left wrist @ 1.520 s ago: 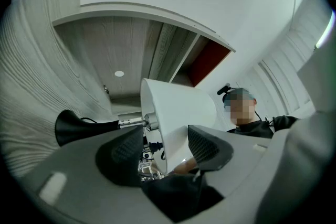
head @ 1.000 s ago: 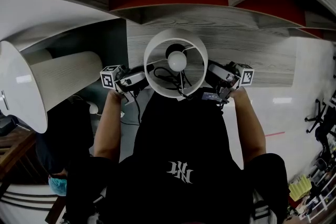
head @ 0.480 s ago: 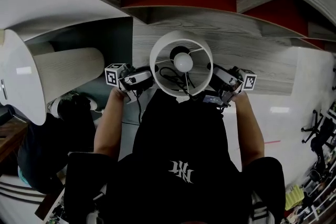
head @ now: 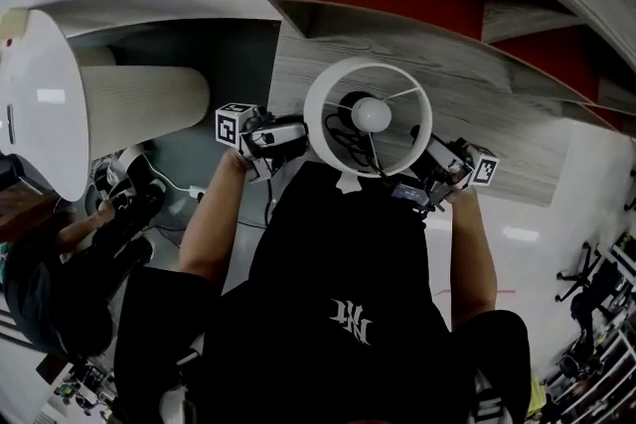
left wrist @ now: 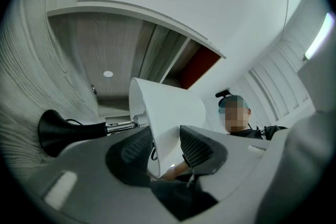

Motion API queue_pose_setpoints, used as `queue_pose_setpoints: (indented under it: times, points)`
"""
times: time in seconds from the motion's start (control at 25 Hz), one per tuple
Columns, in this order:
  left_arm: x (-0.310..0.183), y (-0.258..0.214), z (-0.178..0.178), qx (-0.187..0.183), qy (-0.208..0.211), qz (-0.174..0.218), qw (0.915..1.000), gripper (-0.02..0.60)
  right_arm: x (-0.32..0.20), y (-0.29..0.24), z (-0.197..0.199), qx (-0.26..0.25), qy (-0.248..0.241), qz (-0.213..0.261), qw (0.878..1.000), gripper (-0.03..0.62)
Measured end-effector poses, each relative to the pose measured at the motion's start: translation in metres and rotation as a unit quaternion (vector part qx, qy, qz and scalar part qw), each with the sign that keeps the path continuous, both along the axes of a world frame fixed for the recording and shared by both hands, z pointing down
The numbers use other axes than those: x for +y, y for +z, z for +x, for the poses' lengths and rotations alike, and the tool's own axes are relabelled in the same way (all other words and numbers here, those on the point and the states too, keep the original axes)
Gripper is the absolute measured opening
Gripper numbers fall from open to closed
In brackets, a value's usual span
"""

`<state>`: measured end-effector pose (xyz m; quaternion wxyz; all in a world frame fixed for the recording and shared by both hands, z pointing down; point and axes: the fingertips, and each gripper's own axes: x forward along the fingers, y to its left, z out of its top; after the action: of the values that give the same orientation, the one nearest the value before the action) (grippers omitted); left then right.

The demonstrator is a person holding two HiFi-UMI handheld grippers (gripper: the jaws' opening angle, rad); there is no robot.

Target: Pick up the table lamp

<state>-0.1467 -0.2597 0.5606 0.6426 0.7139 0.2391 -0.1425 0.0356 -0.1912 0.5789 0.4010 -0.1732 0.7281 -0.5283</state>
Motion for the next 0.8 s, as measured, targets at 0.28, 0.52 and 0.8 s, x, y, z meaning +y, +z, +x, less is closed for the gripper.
queue_pose_setpoints:
  times: [0.28, 0.52, 0.8]
  points:
    - [0.001, -0.021, 0.002, 0.018, 0.001, 0.034, 0.9993, 0.155, -0.005, -0.023, 0.004, 0.021, 0.006, 0.031, 0.999, 0.124]
    - [0.000, -0.044, 0.001, 0.031, -0.013, 0.061, 0.9976, 0.156, -0.004, -0.044, 0.006, 0.029, 0.008, 0.057, 0.998, 0.124]
    - [0.003, -0.077, -0.005, 0.037, -0.038, 0.075, 0.9958, 0.156, -0.005, -0.075, 0.001, 0.058, 0.007, 0.074, 0.996, 0.124]
